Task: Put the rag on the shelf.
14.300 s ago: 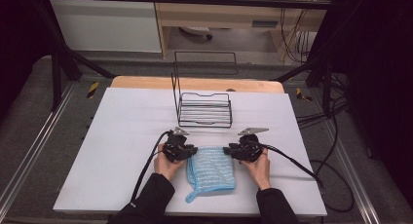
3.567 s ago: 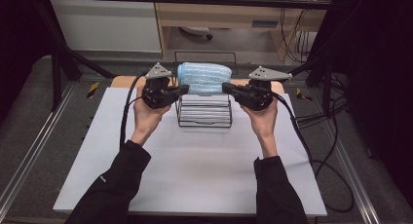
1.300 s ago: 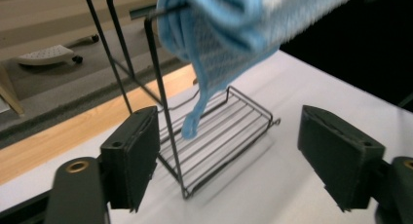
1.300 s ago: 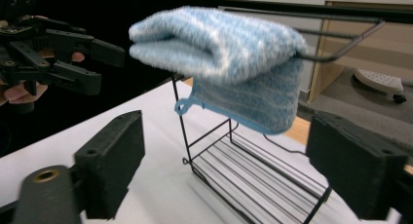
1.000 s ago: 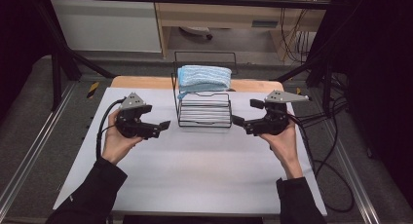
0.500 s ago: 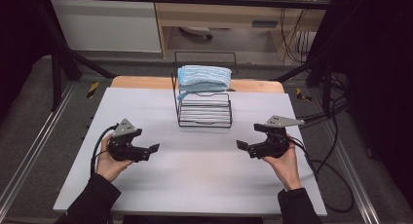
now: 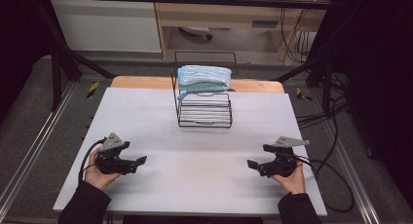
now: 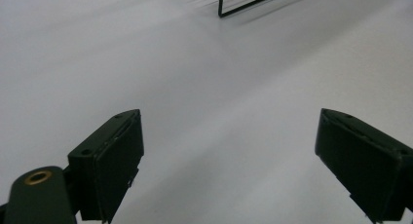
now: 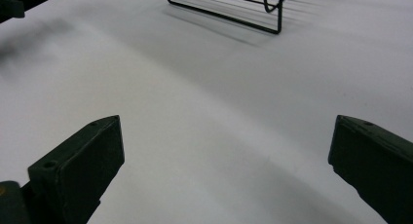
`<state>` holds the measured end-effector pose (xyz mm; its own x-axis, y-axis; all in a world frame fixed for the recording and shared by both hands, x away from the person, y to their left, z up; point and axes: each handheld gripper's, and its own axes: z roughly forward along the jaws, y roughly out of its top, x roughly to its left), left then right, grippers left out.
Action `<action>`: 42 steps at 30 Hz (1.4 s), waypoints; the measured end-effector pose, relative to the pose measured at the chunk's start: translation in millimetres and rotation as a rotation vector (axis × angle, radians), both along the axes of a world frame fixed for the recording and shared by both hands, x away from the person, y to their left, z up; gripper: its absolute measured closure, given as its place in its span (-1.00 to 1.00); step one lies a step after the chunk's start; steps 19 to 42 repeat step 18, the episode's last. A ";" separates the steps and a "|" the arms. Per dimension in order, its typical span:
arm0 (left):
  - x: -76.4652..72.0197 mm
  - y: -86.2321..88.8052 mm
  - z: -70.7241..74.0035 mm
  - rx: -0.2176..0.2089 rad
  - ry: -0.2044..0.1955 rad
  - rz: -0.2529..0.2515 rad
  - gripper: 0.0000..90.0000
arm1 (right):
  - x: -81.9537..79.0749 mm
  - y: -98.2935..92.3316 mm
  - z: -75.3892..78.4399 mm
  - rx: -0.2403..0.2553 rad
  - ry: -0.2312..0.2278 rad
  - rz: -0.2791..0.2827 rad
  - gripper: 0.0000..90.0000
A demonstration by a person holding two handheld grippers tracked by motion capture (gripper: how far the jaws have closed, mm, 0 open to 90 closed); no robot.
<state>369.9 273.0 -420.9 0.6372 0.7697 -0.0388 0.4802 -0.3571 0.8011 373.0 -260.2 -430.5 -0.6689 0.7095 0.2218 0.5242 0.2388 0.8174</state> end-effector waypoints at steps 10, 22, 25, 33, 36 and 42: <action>-7.4 14.3 -14.1 -0.010 0.009 0.021 -0.77 | -10.1 -17.5 -13.2 0.001 -0.011 -0.027 -0.99; -9.2 16.4 -18.2 -0.009 0.011 0.020 -0.77 | -9.8 -14.1 -16.4 -0.026 0.010 -0.010 -0.99; -9.2 16.4 -18.2 -0.009 0.011 0.020 -0.77 | -9.8 -14.1 -16.4 -0.026 0.010 -0.010 -0.99; -9.2 16.4 -18.2 -0.009 0.011 0.020 -0.77 | -9.8 -14.1 -16.4 -0.026 0.010 -0.010 -0.99; -9.2 16.4 -18.2 -0.009 0.011 0.020 -0.77 | -9.8 -14.1 -16.4 -0.026 0.010 -0.010 -0.99; -9.2 16.4 -18.2 -0.009 0.011 0.020 -0.77 | -9.8 -14.1 -16.4 -0.026 0.010 -0.010 -0.99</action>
